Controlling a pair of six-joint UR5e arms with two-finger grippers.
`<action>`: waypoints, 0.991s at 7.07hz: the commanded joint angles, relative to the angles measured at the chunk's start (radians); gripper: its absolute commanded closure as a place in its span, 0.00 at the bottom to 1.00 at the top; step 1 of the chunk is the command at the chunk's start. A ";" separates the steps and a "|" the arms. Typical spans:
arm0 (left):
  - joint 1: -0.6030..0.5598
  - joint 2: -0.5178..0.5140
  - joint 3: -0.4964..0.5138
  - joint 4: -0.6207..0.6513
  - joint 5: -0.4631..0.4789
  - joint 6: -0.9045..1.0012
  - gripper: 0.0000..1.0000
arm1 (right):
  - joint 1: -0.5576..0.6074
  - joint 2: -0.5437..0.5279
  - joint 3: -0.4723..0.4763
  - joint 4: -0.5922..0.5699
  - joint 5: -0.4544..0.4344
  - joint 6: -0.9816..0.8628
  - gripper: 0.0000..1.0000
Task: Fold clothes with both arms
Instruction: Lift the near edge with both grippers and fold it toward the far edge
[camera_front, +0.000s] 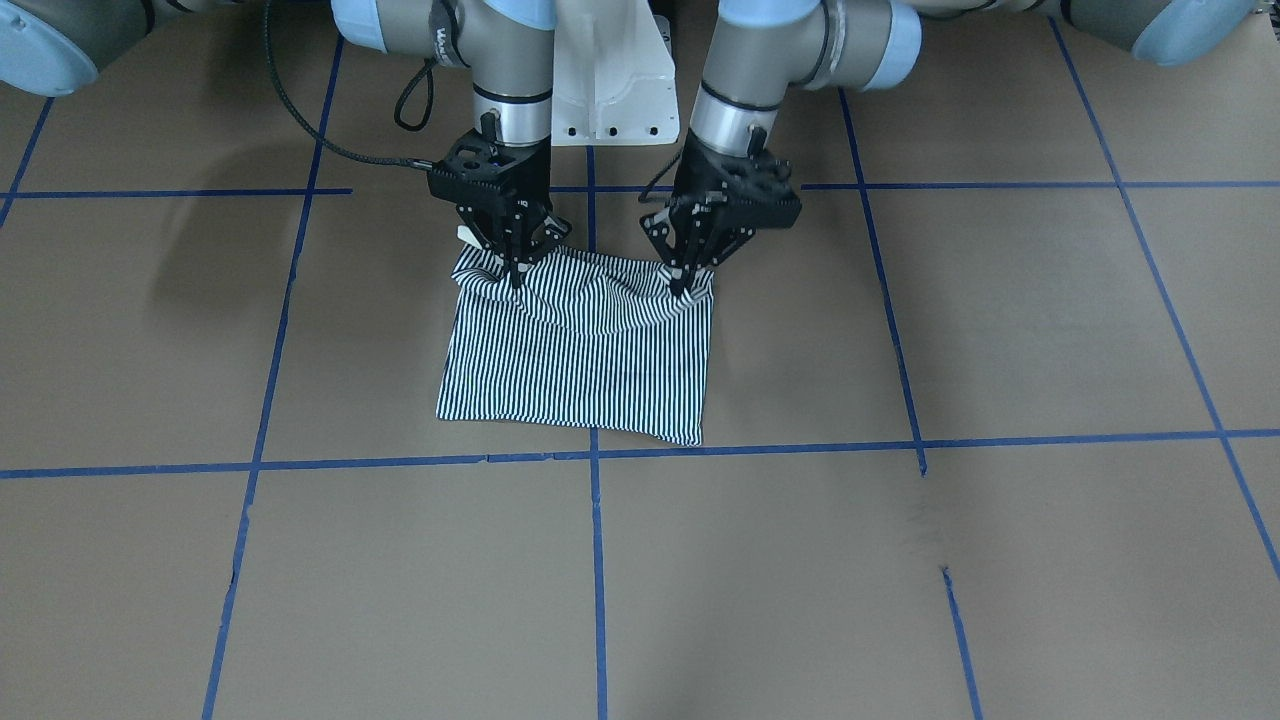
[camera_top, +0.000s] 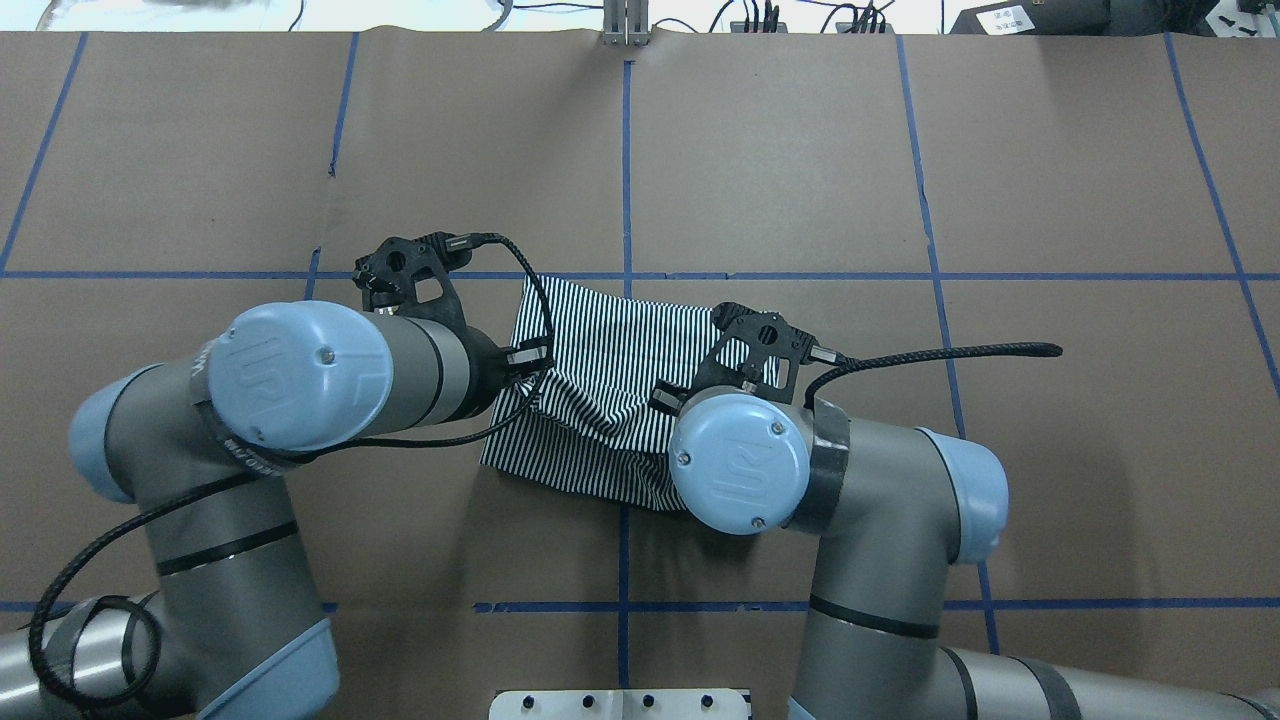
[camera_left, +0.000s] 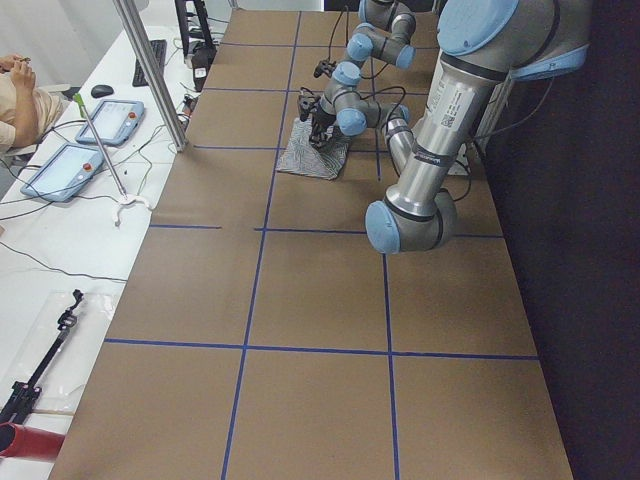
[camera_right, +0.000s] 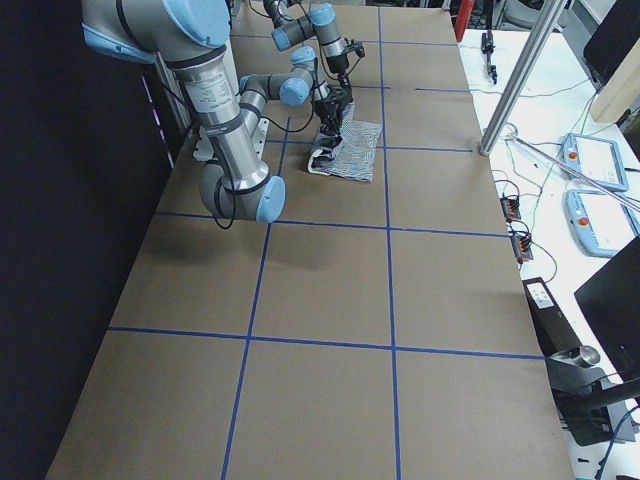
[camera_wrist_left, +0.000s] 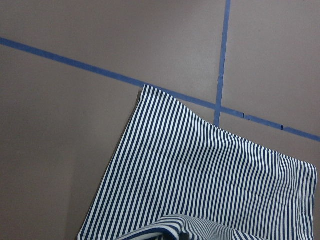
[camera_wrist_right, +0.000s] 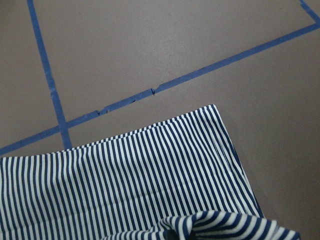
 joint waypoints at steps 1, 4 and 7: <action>-0.030 -0.017 0.120 -0.092 0.002 0.026 1.00 | 0.033 0.049 -0.127 0.063 0.000 -0.026 1.00; -0.030 -0.033 0.169 -0.099 0.002 0.031 1.00 | 0.067 0.064 -0.246 0.169 0.000 -0.055 1.00; -0.030 -0.038 0.266 -0.198 0.003 0.040 1.00 | 0.069 0.061 -0.255 0.169 0.000 -0.070 1.00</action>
